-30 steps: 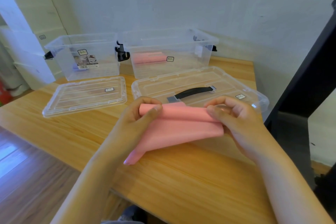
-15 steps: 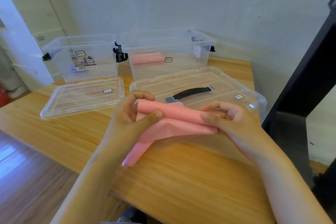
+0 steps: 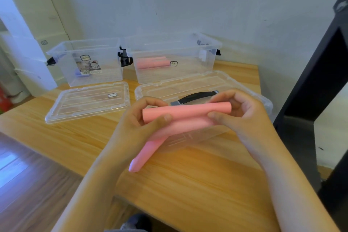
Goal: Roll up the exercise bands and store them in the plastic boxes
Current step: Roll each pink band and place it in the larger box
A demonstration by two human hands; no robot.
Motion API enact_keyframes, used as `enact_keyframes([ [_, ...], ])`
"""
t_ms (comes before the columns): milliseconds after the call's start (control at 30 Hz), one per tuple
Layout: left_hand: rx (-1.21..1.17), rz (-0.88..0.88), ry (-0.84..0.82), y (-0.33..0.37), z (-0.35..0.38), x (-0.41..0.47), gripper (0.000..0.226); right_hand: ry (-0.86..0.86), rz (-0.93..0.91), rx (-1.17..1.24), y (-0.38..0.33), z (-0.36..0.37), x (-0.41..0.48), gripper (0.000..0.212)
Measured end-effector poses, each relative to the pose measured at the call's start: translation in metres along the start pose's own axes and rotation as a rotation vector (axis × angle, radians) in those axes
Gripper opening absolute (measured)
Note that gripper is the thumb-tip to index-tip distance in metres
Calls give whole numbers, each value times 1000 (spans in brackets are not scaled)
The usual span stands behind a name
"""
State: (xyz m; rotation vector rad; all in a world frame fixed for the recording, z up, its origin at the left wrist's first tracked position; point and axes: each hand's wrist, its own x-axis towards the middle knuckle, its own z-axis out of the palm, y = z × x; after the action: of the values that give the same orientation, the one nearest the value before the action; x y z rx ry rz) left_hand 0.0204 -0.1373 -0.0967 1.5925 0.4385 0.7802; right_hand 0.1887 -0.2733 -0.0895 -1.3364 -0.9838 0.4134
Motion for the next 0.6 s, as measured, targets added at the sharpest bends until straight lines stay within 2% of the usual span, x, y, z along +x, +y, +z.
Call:
enact_keyframes([
  [133, -56, 49, 3, 8, 0, -3, 31, 29, 5, -12, -13, -1, -2, 27],
  [200, -75, 82, 2, 11, 0, -5, 27, 7, 13, -1, -21, -3, -4, 28],
  [400, -169, 65, -31, 14, 9, -15, 28, -205, 175, 106, -31, -20, -16, 46],
  [500, -146, 61, -31, 8, 9, -17, 29, -221, 269, 64, -26, -25, -19, 35],
  [600, -81, 17, -44, 0, 4, -12, 31, -138, 274, -28, -15, -19, -16, 30],
])
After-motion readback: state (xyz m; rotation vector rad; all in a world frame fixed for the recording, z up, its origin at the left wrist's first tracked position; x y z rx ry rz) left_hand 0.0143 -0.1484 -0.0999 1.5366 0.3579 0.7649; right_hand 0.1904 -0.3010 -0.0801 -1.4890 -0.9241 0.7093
